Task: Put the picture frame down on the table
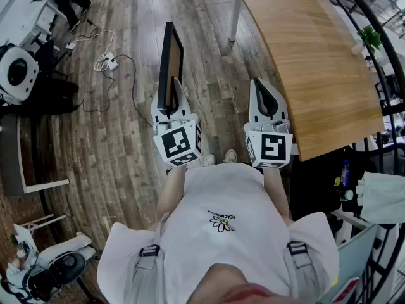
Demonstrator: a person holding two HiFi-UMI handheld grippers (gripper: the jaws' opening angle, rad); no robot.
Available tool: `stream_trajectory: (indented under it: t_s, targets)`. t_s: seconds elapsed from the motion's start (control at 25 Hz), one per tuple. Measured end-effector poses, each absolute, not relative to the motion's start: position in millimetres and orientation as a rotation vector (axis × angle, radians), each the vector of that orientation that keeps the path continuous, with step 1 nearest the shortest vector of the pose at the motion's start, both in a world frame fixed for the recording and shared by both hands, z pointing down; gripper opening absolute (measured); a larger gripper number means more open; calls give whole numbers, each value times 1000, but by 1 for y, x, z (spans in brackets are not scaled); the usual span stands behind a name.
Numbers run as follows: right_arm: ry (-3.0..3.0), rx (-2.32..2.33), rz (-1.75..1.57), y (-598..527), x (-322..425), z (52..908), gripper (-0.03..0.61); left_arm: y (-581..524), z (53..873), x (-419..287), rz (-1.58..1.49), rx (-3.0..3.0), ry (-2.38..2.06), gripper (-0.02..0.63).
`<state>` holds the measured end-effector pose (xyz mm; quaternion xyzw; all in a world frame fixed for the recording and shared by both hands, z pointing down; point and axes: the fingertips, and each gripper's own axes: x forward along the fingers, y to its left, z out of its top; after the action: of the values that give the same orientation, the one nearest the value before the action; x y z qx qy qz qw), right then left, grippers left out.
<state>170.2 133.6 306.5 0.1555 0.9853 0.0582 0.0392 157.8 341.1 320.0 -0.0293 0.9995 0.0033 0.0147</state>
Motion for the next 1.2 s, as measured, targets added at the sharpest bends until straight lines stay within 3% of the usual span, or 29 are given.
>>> stream_trajectory:
  t_s: [1.2]
  targets:
    - [2969,684,195,77,144,323,9,250,323,126,40,-143,3059,25]
